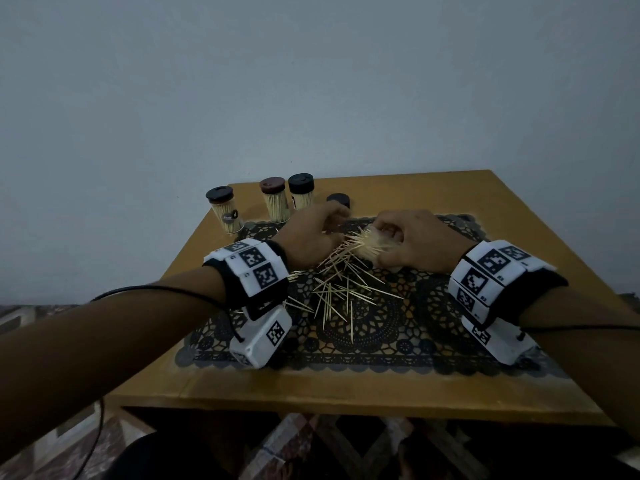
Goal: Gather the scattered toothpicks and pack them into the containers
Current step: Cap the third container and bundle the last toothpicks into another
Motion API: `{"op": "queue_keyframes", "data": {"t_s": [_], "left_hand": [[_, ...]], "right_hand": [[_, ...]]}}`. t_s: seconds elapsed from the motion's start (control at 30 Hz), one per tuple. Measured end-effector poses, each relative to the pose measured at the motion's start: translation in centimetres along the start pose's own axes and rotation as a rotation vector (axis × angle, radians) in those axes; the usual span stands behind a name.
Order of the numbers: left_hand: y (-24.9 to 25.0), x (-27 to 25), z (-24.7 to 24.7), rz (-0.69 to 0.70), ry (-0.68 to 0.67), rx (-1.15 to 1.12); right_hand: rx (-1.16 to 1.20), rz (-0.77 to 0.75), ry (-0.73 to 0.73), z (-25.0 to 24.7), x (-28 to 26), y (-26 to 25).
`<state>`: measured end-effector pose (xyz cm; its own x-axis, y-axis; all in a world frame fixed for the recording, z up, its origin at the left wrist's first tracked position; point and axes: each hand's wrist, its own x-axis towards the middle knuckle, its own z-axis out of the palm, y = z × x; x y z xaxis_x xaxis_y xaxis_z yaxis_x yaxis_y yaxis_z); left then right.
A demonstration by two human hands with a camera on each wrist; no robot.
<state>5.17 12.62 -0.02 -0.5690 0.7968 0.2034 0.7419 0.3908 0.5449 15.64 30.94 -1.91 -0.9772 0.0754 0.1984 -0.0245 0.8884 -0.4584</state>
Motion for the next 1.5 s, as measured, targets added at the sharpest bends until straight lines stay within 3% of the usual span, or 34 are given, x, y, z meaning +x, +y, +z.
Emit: {"op": "queue_keyframes", "data": {"t_s": [0.23, 0.37, 0.5, 0.6, 0.73, 0.9, 1.0, 1.13, 1.27, 1.5], "left_hand": [[1.5, -2.1, 0.8, -0.18, -0.315, 0.01], [2.2, -2.4, 2.1, -0.117, -0.344, 0.046], [2.2, -2.0, 2.0, -0.141, -0.37, 0.093], [2.3, -2.1, 1.9, -0.141, -0.349, 0.063], [2.3, -2.2, 1.6, -0.14, -0.211, 0.014], [3.0, -2.3, 2.0, -0.201, -0.338, -0.14], [2.9, -2.0, 2.2, -0.231, -0.334, -0.273], [2.2, -1.9, 1.7, -0.225, -0.184, -0.212], [2.3, -2.0, 1.5, -0.288, -0.183, -0.138], [3.2, -2.0, 1.6, -0.237, -0.211, -0.535]], "right_hand": [[0.007, -0.014, 0.029, -0.1, -0.1, -0.3], [0.027, -0.029, 0.043, 0.1, -0.2, -0.3], [0.037, -0.033, 0.053, -0.1, -0.2, -0.3], [0.055, -0.038, 0.057, 0.0, -0.1, -0.2], [0.03, -0.034, 0.058, 0.1, 0.1, 0.1], [0.015, -0.054, 0.049, 0.1, 0.0, 0.1], [0.001, -0.064, 0.035, 0.2, -0.1, 0.0], [0.009, -0.074, 0.045, 0.2, 0.1, 0.1], [0.019, -0.086, 0.052, 0.1, 0.0, 0.1], [-0.032, -0.075, 0.031, 0.2, -0.1, 0.2]]}}
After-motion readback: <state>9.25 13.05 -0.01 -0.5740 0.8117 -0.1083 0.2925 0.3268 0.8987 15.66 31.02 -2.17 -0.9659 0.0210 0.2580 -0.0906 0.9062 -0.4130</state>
